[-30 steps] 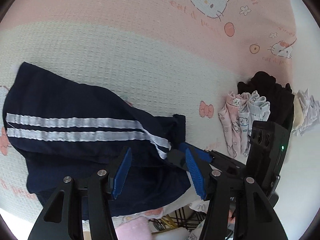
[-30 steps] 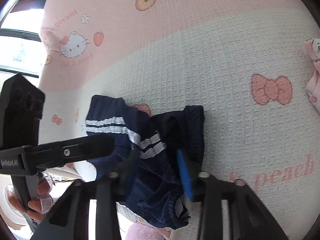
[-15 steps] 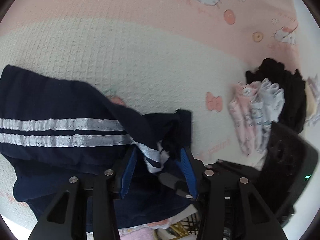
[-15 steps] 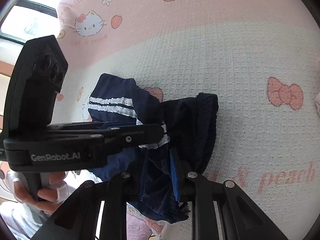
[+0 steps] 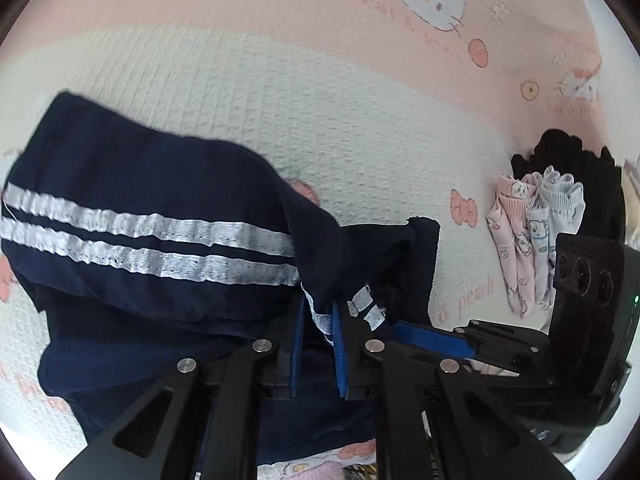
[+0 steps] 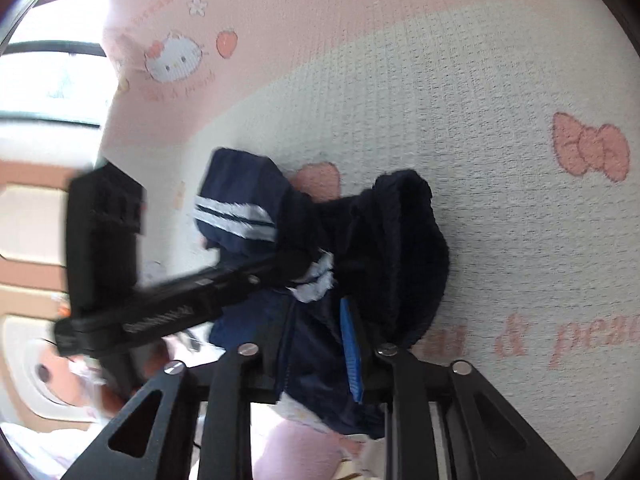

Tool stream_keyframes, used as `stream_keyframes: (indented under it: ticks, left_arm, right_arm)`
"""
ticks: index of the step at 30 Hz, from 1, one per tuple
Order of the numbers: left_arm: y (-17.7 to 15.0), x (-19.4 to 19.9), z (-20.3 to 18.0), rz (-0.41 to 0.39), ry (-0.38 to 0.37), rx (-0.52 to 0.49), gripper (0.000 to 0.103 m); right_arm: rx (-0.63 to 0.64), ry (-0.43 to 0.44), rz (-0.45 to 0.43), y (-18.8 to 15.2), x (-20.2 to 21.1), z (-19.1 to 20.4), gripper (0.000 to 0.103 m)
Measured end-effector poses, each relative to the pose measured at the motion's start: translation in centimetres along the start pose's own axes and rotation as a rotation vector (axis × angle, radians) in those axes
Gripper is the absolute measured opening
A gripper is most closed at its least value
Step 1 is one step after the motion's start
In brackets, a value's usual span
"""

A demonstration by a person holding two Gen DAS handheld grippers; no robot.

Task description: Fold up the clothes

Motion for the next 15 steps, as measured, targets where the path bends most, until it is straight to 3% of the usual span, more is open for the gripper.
stream_keyframes:
  ticks: [2,10,15]
  left_arm:
    - [-0.2,-0.2,1.1,0.001,-0.030,0.040,0.011]
    - [-0.6,-0.2,2.6,-0.030,-0.101,0.085,0.011]
    - [-0.9,0.2,2.6,-0.057,-0.111,0.054,0.011]
  right_arm:
    - [-0.026,0.019,-0.008,0.4,0.2,0.0,0.037]
    - [-0.089,0.007,0.021,0.9,-1.6,-1.1,0.037]
    - [-0.232,0.127,0.035,1.5,-3.7,-2.5,0.037]
Point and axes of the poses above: each gripper's, at about its wrist camera, not at the fingertips, and x roughly against the way its jaws point, z to its left, y to its top, the point moved 1 cm from there along -x, roughly the way its jaws point, and after that the axes turned 6 degrees about -x, right-handed, at the moved point
